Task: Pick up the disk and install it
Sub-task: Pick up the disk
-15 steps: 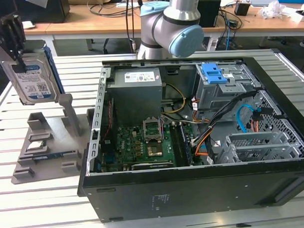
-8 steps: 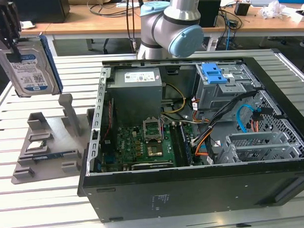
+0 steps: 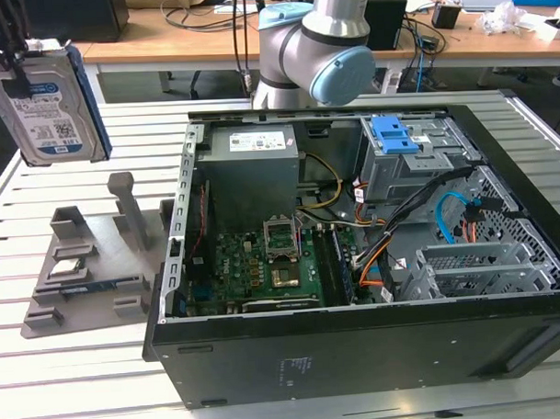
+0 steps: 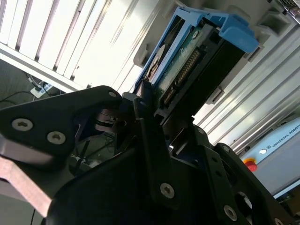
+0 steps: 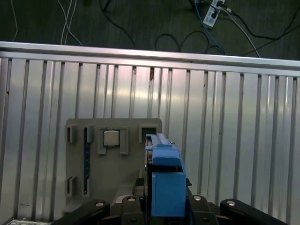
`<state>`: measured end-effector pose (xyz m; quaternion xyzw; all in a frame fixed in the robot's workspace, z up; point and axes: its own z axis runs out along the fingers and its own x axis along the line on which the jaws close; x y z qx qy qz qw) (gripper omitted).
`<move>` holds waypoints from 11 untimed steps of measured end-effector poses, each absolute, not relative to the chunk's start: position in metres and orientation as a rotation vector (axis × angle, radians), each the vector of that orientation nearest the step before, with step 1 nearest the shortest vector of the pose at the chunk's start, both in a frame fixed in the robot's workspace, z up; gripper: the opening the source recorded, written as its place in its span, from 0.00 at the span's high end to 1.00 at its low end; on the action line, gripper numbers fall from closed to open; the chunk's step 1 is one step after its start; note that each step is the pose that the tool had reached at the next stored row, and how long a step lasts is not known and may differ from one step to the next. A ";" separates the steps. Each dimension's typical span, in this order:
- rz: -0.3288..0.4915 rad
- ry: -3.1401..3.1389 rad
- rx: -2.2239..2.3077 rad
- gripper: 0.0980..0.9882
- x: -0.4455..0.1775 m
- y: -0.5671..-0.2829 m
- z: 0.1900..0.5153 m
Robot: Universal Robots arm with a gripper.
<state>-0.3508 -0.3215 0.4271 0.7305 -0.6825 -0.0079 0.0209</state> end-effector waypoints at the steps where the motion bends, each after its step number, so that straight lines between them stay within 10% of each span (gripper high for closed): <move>1: -0.024 -2.116 2.265 0.70 -0.351 -0.321 0.431; 11: -0.024 -2.116 2.265 0.70 -0.351 -0.320 0.460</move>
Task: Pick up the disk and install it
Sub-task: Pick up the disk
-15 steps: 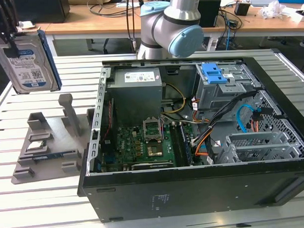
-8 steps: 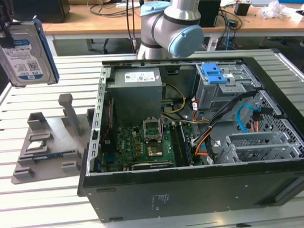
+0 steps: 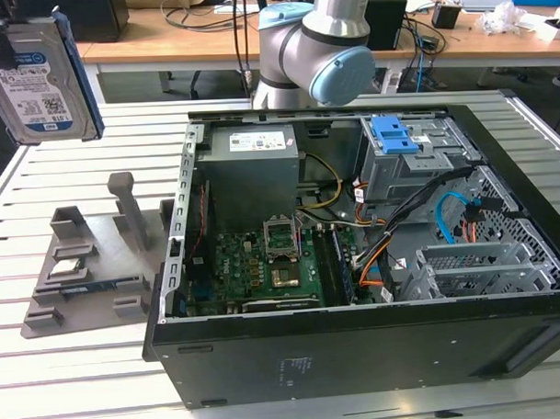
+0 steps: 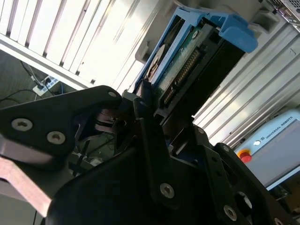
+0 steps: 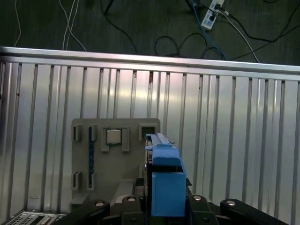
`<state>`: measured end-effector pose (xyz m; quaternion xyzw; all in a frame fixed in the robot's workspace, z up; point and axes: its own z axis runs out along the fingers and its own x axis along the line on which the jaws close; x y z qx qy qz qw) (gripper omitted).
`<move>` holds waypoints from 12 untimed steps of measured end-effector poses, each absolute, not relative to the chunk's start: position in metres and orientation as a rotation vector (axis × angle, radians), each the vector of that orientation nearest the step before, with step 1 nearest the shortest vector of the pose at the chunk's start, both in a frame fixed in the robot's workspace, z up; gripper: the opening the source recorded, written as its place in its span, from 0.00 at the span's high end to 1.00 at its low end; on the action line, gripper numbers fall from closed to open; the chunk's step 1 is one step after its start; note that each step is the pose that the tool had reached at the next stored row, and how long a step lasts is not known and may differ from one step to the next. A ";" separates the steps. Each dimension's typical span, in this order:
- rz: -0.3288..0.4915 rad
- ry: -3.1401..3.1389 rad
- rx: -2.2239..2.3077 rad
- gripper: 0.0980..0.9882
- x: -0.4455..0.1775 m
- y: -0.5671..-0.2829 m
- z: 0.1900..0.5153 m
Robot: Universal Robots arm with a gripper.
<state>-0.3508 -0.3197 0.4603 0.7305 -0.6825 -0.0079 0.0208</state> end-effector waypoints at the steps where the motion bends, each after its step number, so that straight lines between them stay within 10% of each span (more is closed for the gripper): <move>1: -0.024 -2.116 2.265 0.70 -0.351 -0.320 0.462; 12: -0.024 -2.116 2.265 0.70 -0.351 -0.318 0.495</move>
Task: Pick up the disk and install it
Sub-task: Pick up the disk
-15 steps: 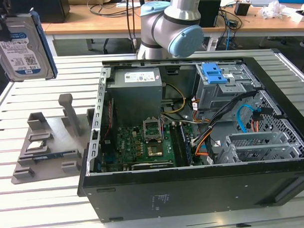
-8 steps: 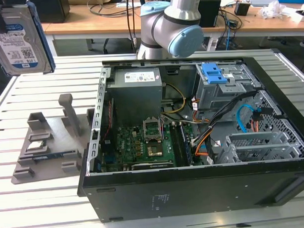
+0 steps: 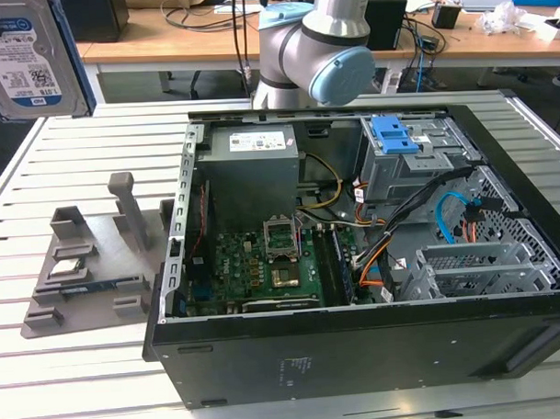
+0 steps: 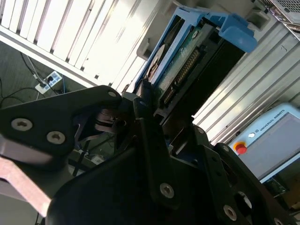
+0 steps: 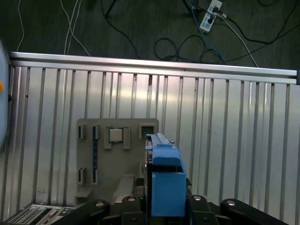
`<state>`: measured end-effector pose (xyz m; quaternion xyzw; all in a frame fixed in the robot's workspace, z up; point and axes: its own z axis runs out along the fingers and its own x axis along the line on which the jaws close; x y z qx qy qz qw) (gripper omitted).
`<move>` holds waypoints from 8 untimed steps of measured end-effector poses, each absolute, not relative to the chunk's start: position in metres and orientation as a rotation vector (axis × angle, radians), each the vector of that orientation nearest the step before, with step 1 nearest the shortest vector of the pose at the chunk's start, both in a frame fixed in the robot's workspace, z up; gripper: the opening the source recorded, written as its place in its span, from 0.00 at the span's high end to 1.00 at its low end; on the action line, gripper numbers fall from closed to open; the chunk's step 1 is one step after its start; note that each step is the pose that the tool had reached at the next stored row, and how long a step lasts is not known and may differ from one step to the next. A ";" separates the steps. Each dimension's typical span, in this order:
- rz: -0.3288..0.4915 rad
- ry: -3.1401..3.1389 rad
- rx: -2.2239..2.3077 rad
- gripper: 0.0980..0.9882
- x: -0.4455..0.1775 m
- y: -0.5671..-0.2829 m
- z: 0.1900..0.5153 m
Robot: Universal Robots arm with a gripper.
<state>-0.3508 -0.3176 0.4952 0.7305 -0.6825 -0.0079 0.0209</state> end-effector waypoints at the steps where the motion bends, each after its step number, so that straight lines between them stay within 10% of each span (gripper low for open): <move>1: -0.024 -2.116 2.265 0.70 -0.351 -0.318 0.497; 8: -0.024 -2.116 2.265 0.70 -0.351 -0.317 0.511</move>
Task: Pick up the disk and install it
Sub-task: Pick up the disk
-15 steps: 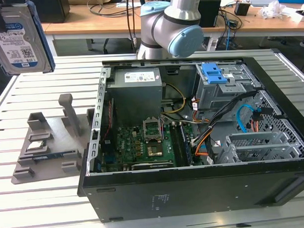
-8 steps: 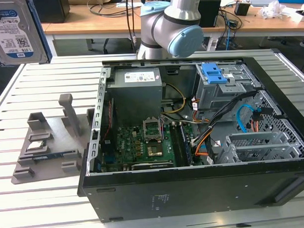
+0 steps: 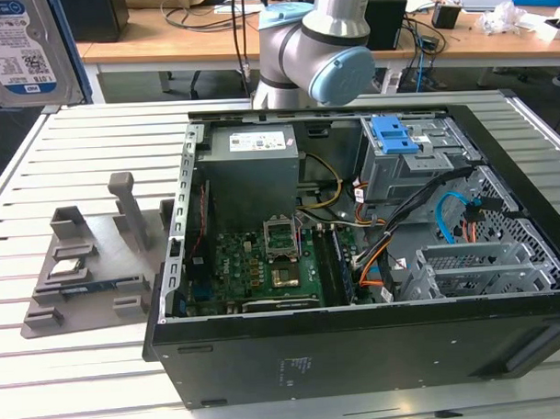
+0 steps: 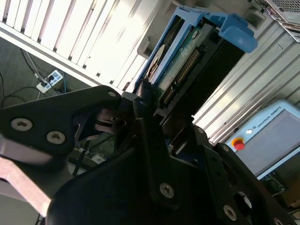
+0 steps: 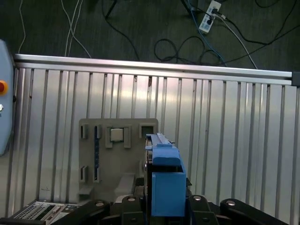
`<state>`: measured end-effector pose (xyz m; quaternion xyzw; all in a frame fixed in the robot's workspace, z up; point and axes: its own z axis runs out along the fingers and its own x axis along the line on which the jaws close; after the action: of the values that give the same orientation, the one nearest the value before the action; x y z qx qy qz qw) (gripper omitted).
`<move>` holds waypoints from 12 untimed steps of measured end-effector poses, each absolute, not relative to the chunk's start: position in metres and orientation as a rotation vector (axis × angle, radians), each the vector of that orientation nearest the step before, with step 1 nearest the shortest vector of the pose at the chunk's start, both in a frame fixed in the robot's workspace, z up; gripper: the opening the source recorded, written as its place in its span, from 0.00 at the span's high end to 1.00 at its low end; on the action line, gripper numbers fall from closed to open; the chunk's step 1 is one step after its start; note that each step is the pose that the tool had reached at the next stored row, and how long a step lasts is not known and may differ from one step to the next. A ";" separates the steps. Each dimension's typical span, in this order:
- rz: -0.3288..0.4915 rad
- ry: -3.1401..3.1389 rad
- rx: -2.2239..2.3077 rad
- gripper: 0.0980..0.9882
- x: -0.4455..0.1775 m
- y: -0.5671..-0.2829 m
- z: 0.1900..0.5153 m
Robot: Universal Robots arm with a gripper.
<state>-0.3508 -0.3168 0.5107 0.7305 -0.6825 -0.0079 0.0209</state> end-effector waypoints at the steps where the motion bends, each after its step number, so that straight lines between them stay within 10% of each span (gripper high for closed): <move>1: -0.025 -2.116 2.265 0.70 -0.351 -0.317 0.512; 12: -0.025 -2.117 2.265 0.70 -0.351 -0.315 0.537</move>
<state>-0.3509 -0.3154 0.5371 0.7305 -0.6826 -0.0081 0.0205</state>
